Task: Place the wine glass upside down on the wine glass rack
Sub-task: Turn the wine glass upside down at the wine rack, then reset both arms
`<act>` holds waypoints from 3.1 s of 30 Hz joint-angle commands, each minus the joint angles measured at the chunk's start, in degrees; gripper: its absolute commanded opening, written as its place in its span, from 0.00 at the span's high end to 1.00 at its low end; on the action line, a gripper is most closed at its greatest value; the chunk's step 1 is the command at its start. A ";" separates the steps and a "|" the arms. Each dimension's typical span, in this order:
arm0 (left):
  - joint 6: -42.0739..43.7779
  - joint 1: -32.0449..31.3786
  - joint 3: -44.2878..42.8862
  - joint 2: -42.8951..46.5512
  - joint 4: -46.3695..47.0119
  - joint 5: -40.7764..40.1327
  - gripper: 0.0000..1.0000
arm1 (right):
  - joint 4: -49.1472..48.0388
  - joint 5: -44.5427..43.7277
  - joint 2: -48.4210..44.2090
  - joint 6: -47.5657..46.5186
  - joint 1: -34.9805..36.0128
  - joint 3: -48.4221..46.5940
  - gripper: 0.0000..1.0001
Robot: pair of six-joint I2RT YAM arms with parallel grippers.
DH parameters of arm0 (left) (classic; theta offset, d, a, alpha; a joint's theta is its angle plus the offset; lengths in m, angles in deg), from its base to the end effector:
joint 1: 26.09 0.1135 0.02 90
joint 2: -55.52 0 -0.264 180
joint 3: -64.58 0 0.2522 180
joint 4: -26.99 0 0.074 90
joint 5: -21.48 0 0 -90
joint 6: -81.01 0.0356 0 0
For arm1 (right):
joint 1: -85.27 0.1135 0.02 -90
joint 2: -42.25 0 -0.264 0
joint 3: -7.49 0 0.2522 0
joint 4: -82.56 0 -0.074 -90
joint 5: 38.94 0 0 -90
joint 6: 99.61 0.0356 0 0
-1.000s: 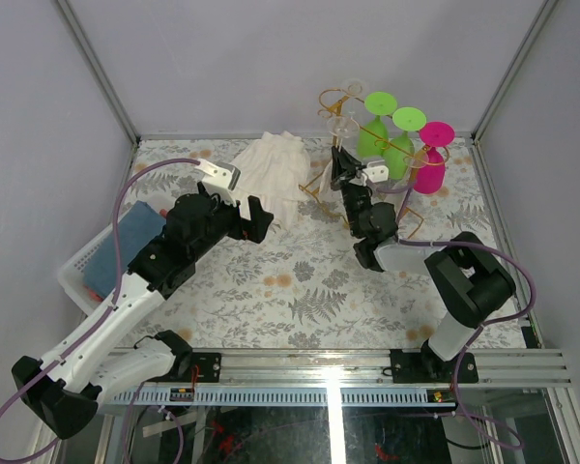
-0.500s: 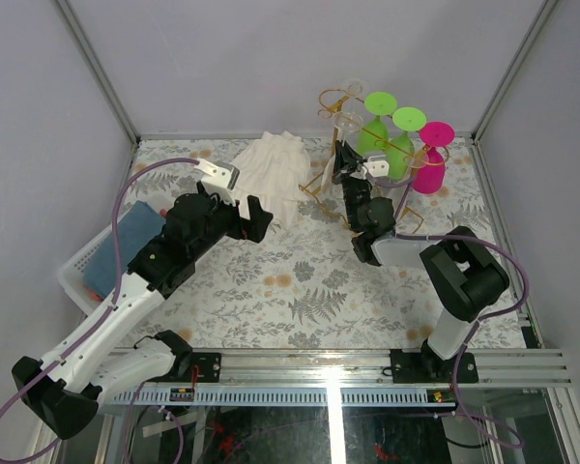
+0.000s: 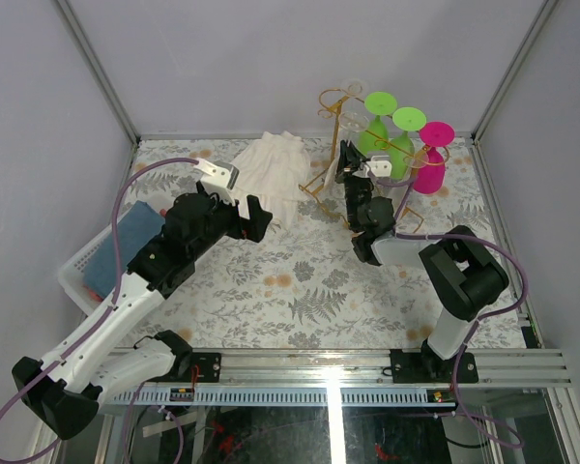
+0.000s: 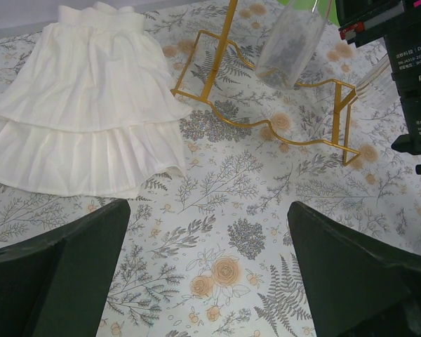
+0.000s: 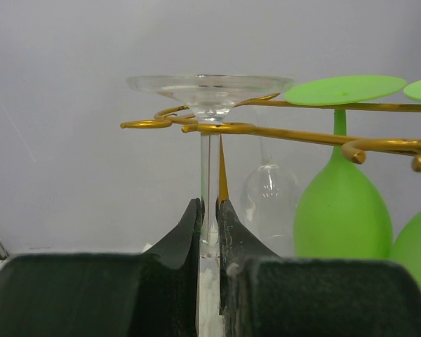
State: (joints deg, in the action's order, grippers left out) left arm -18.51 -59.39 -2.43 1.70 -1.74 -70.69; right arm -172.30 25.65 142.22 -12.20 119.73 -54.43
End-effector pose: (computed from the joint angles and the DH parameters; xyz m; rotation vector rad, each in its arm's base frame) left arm 0.1807 -0.1171 0.3548 0.3589 1.8350 -0.4856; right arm 0.2966 0.1850 0.2817 0.0999 0.9982 0.3033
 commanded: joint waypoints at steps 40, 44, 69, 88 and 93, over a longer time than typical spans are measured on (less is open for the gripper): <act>-0.48 0.69 0.00 -0.01 3.36 1.28 0.05 | -8.82 -6.14 -4.90 -1.46 -0.30 6.17 0.69; -0.48 0.67 0.08 0.11 3.36 1.16 0.05 | -8.77 -5.79 -4.93 -1.32 -0.29 6.77 0.67; -1.08 0.73 0.50 3.13 3.06 -2.36 0.04 | 14.99 12.31 -27.67 2.76 1.47 18.38 0.01; -7.17 0.73 7.00 20.12 -7.49 -9.21 0.00 | 104.30 21.41 -68.97 13.83 6.05 6.48 0.01; -9.95 0.69 8.51 22.92 -9.64 -9.43 0.00 | 111.47 17.92 -81.83 16.46 6.06 9.54 0.01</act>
State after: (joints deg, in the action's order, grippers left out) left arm -25.55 -59.04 4.52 22.88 -9.41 -78.47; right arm -70.40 46.50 67.22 1.13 125.48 -47.19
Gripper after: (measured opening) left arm 0.996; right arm 0.993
